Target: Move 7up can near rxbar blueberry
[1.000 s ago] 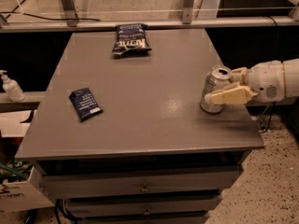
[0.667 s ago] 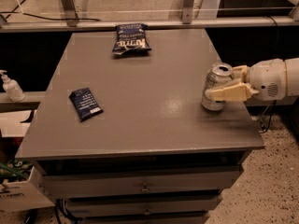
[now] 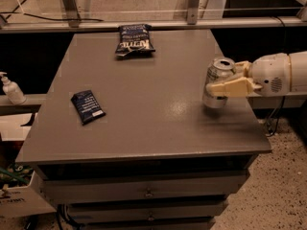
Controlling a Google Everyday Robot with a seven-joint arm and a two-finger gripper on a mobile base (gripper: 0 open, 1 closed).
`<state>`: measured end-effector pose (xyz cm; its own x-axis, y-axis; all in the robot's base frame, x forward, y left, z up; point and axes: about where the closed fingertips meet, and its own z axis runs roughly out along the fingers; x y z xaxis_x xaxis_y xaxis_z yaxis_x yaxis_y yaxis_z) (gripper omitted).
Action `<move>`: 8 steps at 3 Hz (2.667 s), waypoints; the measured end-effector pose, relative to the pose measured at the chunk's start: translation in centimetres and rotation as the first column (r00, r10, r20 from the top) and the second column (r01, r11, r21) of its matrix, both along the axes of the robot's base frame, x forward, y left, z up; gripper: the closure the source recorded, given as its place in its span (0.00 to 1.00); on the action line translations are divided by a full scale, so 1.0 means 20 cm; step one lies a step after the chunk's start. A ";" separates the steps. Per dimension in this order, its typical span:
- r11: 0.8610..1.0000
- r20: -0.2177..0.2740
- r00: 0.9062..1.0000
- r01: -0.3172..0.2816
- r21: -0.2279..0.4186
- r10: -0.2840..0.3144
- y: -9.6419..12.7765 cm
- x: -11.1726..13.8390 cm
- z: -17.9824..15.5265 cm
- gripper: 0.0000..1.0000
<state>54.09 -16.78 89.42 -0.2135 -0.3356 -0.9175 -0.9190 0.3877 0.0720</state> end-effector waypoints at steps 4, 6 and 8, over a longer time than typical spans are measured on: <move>0.964 0.085 0.982 -0.181 0.195 0.167 0.62 -0.02 0.06 1.00; 0.947 0.115 0.957 -0.283 0.155 0.267 1.08 -0.01 -0.07 1.00; 0.935 0.138 0.940 -0.329 0.130 0.311 1.31 0.05 -0.14 1.00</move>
Offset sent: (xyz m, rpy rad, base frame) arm -0.0054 0.0484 0.0012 0.1687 -0.0704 0.1111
